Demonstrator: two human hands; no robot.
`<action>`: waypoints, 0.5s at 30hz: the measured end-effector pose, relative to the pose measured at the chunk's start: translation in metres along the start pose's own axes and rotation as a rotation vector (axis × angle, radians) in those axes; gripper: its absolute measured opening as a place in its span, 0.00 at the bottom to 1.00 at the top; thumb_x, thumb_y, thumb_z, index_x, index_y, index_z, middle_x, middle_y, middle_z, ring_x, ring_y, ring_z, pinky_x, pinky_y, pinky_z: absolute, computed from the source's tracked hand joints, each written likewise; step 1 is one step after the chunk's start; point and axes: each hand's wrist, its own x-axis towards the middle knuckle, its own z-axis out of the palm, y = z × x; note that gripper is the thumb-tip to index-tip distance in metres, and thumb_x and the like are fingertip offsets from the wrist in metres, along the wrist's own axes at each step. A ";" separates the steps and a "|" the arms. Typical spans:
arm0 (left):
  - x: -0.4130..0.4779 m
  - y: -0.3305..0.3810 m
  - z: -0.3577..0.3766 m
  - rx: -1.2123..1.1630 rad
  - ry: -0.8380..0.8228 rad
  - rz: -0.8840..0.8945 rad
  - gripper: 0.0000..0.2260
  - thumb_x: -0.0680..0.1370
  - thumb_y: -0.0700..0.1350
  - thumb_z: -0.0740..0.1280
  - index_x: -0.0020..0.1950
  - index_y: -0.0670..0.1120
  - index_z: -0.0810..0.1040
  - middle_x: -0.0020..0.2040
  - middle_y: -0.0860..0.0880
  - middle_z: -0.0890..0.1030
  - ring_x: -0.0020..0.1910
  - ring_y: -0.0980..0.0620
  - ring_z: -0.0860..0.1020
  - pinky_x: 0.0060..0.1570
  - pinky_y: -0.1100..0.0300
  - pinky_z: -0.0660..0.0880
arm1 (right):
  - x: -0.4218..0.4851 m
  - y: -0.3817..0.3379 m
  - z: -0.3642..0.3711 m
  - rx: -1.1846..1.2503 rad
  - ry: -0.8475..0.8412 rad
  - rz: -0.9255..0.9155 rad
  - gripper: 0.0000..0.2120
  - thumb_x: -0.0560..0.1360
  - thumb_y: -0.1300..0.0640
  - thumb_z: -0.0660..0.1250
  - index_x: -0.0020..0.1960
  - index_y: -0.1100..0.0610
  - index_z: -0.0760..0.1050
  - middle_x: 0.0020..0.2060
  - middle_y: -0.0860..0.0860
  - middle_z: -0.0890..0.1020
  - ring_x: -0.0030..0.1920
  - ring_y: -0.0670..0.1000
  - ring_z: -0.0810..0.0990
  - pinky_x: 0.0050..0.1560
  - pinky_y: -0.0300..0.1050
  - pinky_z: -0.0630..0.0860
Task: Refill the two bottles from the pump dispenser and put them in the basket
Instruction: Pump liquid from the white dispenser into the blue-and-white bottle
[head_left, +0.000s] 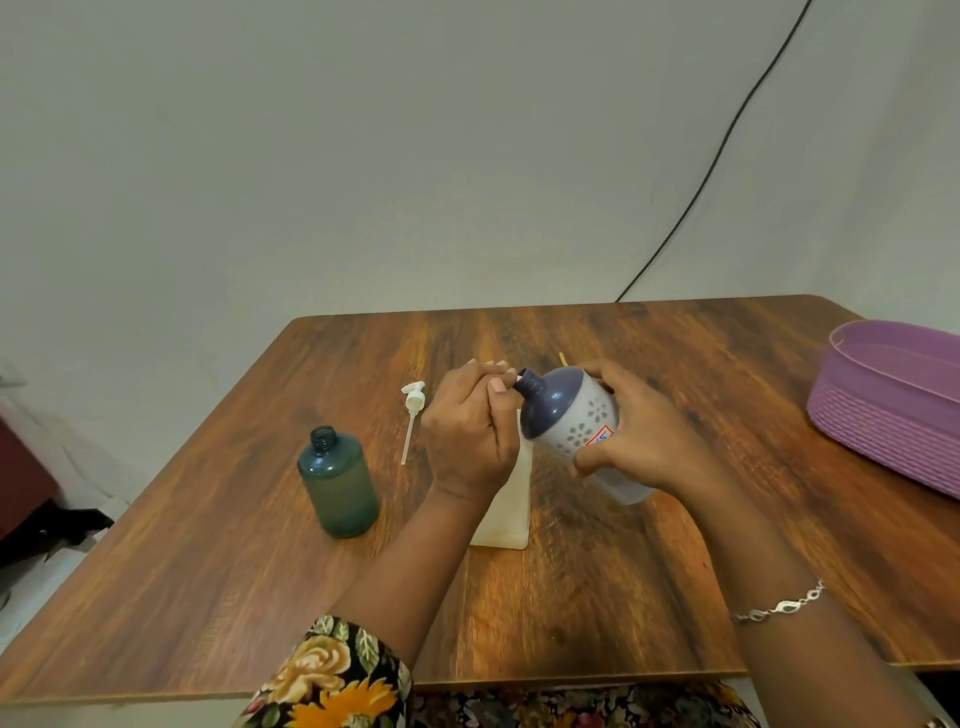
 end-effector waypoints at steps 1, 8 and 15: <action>0.004 0.001 0.000 -0.001 -0.005 0.005 0.17 0.77 0.40 0.54 0.40 0.36 0.81 0.39 0.42 0.82 0.39 0.48 0.80 0.40 0.59 0.75 | 0.000 0.000 -0.001 0.009 0.004 -0.003 0.37 0.59 0.62 0.77 0.63 0.51 0.67 0.52 0.46 0.70 0.52 0.47 0.71 0.43 0.39 0.70; 0.004 0.007 0.000 0.018 0.023 -0.008 0.17 0.77 0.39 0.55 0.40 0.36 0.81 0.39 0.43 0.82 0.38 0.48 0.80 0.41 0.56 0.77 | 0.000 -0.001 -0.004 -0.023 0.023 -0.010 0.38 0.59 0.62 0.77 0.64 0.51 0.66 0.51 0.45 0.69 0.49 0.46 0.70 0.39 0.36 0.67; 0.006 0.005 -0.001 0.039 -0.042 0.012 0.17 0.77 0.40 0.55 0.38 0.37 0.80 0.37 0.43 0.81 0.35 0.48 0.79 0.35 0.58 0.74 | -0.001 0.001 -0.002 -0.014 0.007 0.010 0.38 0.58 0.61 0.78 0.64 0.51 0.66 0.52 0.46 0.70 0.51 0.48 0.71 0.42 0.41 0.69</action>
